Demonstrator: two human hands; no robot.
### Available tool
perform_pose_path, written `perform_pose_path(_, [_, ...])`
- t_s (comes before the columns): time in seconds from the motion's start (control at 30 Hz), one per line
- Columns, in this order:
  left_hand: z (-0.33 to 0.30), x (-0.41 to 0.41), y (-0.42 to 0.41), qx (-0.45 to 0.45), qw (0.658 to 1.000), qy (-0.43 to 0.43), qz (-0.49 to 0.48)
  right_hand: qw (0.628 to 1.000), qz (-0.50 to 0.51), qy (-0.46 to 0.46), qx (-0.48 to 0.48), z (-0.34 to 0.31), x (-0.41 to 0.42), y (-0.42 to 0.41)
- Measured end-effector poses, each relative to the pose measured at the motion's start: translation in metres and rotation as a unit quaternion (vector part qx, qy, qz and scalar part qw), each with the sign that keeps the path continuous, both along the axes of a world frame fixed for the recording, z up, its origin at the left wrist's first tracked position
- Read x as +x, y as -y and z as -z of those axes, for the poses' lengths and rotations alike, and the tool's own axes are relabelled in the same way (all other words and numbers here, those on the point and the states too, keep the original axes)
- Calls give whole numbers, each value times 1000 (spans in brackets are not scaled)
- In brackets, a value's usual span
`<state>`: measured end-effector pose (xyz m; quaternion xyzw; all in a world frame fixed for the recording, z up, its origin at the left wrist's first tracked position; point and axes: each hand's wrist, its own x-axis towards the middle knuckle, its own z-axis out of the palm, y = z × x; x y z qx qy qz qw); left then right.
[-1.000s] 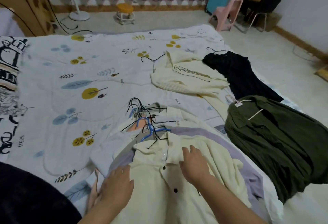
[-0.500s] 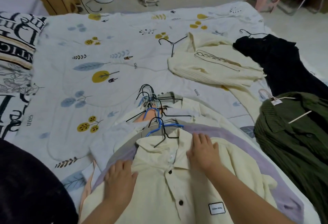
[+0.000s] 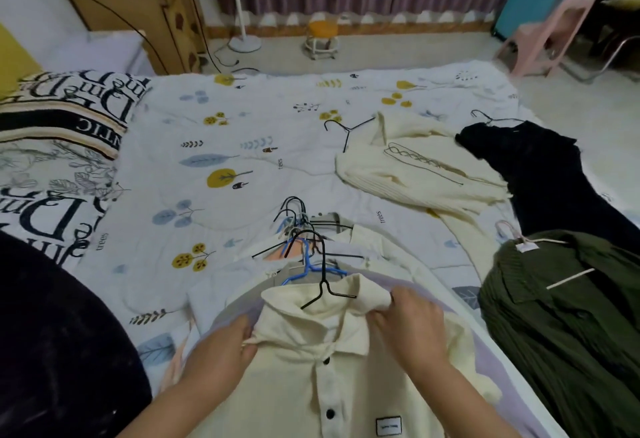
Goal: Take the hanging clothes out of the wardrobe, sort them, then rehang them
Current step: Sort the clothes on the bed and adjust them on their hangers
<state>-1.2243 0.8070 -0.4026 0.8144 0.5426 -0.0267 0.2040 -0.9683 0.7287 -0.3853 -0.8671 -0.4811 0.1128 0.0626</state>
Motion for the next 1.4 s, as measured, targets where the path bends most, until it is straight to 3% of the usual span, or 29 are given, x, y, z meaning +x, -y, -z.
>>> perform_pose_path(0.27, [-88,-2,8,-103,993,54,12,994,42,-49,87,-86,-8,24])
perform_pose_path(0.57, [-196,-7,18,-88,979,179,33,974,80,-77,199,-202,-10,43])
perform_pose_path(0.67, [-243,-5,16,-34,975,219,32,964,66,-66,248,-242,-8,40])
perform_pose_path(0.8, [-298,-3,15,102,975,182,70,951,37,-50,302,-284,-7,32])
perform_pose_path(1.0, [-359,-9,16,194,949,242,51,929,3,-24,368,-340,-14,20])
perform_pose_path(1.2, [-423,-14,8,280,927,249,4,900,-40,20,433,-371,-31,4])
perform_pose_path(1.3, [-442,-22,-4,325,918,226,-36,911,-66,1,407,-361,-49,-5])
perform_pose_path(1.4, [-458,-32,-15,351,911,201,-76,935,-110,-84,325,-338,-66,-17])
